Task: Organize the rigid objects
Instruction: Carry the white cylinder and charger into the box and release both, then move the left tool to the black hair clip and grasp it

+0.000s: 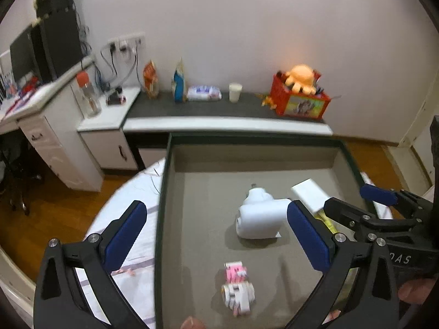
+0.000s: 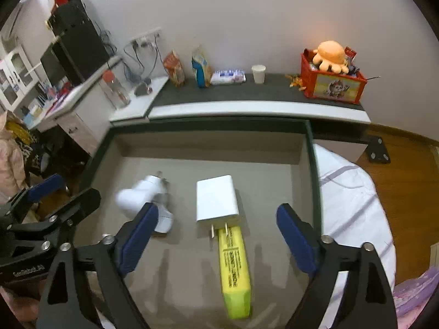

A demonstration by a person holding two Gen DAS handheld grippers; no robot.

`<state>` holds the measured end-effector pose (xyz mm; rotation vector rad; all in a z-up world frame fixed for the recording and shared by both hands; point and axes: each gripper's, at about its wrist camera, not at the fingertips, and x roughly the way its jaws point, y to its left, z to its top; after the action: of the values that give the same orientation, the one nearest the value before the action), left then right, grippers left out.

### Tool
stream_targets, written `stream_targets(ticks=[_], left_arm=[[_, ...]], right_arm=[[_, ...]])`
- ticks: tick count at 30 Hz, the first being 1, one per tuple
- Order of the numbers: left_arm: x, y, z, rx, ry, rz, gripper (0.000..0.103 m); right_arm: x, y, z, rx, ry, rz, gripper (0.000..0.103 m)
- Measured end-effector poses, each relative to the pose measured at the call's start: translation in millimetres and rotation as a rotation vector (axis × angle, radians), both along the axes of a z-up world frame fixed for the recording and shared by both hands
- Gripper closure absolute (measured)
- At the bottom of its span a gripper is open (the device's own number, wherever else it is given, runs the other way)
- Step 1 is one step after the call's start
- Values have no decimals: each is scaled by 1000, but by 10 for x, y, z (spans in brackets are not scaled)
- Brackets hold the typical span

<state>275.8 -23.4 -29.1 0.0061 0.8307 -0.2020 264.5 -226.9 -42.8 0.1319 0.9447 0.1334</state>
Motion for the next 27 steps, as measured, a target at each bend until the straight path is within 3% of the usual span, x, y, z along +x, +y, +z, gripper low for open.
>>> stream_targets(ticks=[2, 5, 13, 20, 27], left_arm=[[-170, 29, 138, -6, -26, -4, 0], [-426, 56, 324, 35, -82, 19, 0], [-1157, 165, 596, 18, -153, 12, 0], [-1732, 269, 529, 24, -159, 15, 0], [-2210, 418, 248, 33, -133, 56, 0]], right_arm=[[-107, -5, 114, -12, -37, -5, 0], [-336, -61, 257, 62, -71, -1, 0], [-1105, -109, 553, 77, -161, -19, 0], [-1768, -224, 565, 82, -191, -53, 0], [-2276, -317, 317, 61, -152, -90, 0]])
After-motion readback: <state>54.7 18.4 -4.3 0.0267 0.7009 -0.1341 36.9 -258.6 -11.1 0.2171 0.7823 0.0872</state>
